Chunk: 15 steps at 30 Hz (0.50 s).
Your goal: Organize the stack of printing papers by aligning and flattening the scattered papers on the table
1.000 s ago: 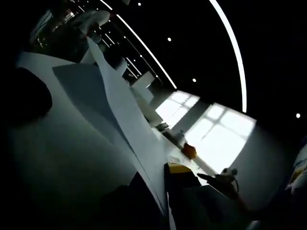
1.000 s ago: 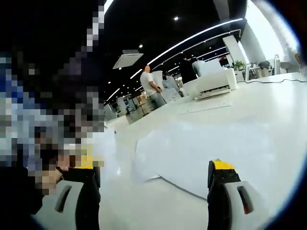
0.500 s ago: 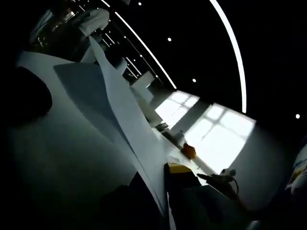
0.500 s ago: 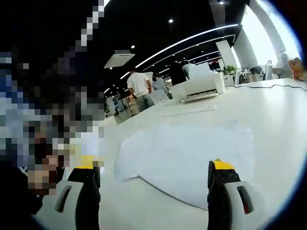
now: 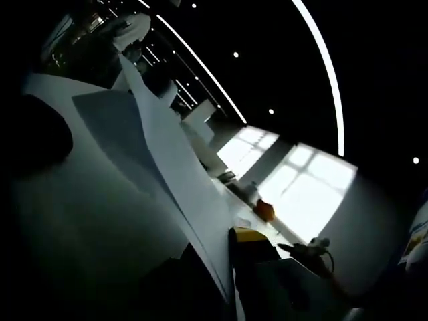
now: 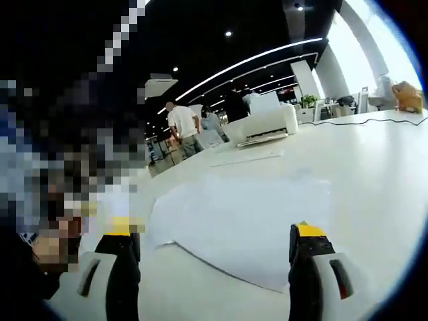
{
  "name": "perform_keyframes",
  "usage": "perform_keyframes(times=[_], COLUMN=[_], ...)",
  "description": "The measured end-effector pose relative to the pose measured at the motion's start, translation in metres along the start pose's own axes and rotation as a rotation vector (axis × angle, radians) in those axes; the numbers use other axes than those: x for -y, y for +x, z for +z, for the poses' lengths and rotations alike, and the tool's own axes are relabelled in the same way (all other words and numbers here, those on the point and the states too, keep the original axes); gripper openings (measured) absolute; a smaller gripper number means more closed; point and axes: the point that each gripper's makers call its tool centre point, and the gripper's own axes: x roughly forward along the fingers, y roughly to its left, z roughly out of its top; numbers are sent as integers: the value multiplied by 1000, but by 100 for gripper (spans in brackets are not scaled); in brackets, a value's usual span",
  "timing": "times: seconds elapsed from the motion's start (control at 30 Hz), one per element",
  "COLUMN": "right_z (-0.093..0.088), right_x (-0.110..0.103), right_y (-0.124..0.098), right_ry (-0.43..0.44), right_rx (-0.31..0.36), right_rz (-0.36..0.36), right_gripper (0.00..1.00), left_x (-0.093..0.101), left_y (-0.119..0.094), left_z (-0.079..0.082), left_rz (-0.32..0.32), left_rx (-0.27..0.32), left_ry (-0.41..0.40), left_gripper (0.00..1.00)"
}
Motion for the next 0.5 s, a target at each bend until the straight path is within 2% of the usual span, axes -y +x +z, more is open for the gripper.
perform_keyframes(times=[0.3, 0.5], right_z=[3, 2], right_x=[2, 11], right_y=[-6, -9], right_ry=[-9, -19], right_rx=[23, 27], right_rz=[0, -50], right_gripper=[88, 90], left_x=[0, -1], left_y=[0, 0], left_z=[0, 0], left_rz=[2, 1], left_rx=[-1, -1], left_ry=[2, 2], left_gripper=[6, 6])
